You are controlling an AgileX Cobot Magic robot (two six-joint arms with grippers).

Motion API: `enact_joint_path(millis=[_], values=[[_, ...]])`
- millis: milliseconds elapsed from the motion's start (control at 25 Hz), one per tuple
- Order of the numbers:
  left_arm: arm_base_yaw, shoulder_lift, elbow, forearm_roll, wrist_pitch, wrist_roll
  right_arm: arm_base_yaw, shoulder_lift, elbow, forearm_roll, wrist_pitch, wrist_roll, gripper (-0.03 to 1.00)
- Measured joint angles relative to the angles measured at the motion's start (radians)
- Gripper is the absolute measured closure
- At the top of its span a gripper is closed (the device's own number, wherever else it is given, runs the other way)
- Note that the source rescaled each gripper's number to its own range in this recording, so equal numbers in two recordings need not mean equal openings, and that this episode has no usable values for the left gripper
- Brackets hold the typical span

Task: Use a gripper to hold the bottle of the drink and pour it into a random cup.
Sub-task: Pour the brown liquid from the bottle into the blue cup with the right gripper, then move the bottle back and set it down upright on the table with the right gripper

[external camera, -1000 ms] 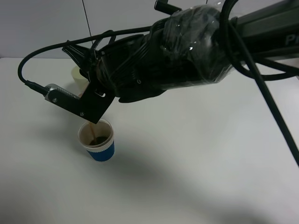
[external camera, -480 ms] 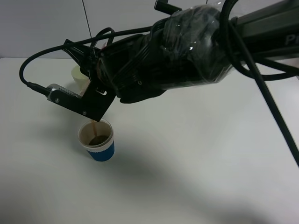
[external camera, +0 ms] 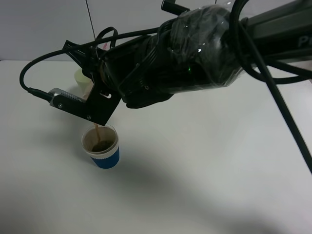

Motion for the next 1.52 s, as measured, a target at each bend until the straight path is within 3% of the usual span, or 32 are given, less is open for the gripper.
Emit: enact_joint_path(millis=[1520], values=[[0.0, 0.0, 0.0, 0.0, 0.0, 0.0, 0.029, 0.0, 0.0, -0.28, -0.074, 0.0, 0.97]])
